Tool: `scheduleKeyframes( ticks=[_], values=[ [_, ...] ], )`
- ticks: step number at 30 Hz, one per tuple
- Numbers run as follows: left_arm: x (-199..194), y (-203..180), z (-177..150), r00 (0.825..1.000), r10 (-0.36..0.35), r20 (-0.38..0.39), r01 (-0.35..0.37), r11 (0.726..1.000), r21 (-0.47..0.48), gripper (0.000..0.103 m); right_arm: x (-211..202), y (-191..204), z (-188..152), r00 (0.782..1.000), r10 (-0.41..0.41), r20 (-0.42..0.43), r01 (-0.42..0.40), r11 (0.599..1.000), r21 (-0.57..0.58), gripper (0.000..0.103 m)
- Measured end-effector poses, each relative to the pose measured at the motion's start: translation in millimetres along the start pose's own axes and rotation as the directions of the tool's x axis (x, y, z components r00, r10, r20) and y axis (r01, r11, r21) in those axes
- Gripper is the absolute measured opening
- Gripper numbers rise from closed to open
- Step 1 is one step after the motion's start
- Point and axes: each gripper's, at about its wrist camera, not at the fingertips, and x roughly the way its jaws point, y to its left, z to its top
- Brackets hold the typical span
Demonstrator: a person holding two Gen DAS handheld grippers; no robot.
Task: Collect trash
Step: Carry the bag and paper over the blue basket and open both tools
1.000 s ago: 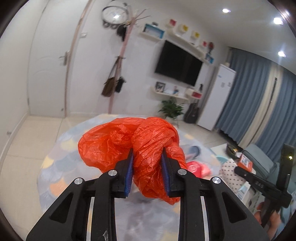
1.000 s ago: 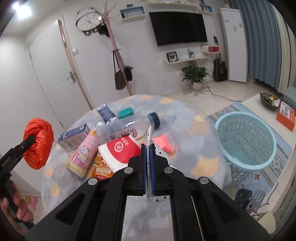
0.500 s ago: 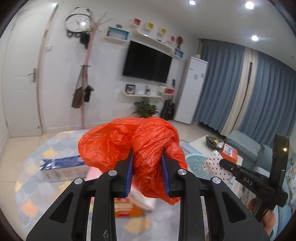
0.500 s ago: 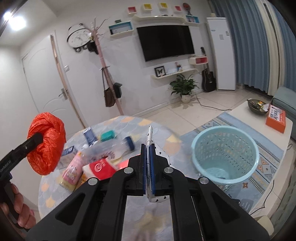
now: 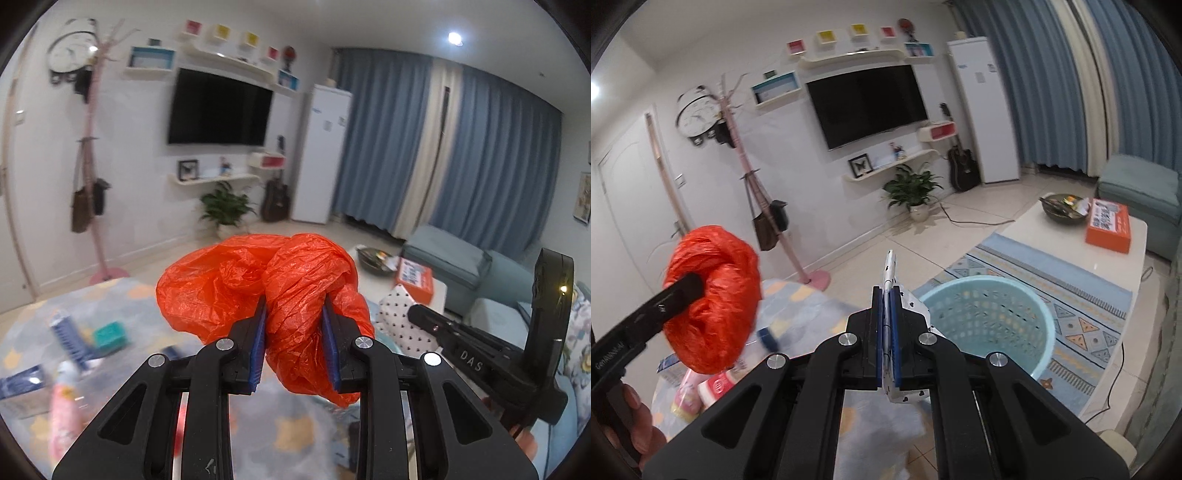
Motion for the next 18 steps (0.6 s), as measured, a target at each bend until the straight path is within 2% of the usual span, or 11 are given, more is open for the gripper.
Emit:
scheduleKeyframes(
  ticks=[6,9,13,18],
  values=[
    [70,-23,-3,0.994,-0.049,-0.101,0.051,0.999,0.011,0.025,26,-48,0,0.998,-0.044,-0.037,0.046,0.996,0.077,0.002],
    [105,-26,-10,0.984,-0.065,-0.167,0.065,0.998,-0.006,0.025,42,-71,-5,0.996,-0.050,-0.071,0.058,0.991,0.119,0.002],
    [149,-22,-23,0.962,-0.094,-0.257,0.083,0.995,-0.052,0.025,66,-92,-9,0.991,-0.065,-0.116,0.084,0.984,0.160,0.002],
    [180,-21,-34,0.948,-0.065,-0.311,0.058,0.998,-0.031,0.026,92,-110,-17,0.980,-0.090,-0.175,0.124,0.974,0.191,0.002]
  ],
)
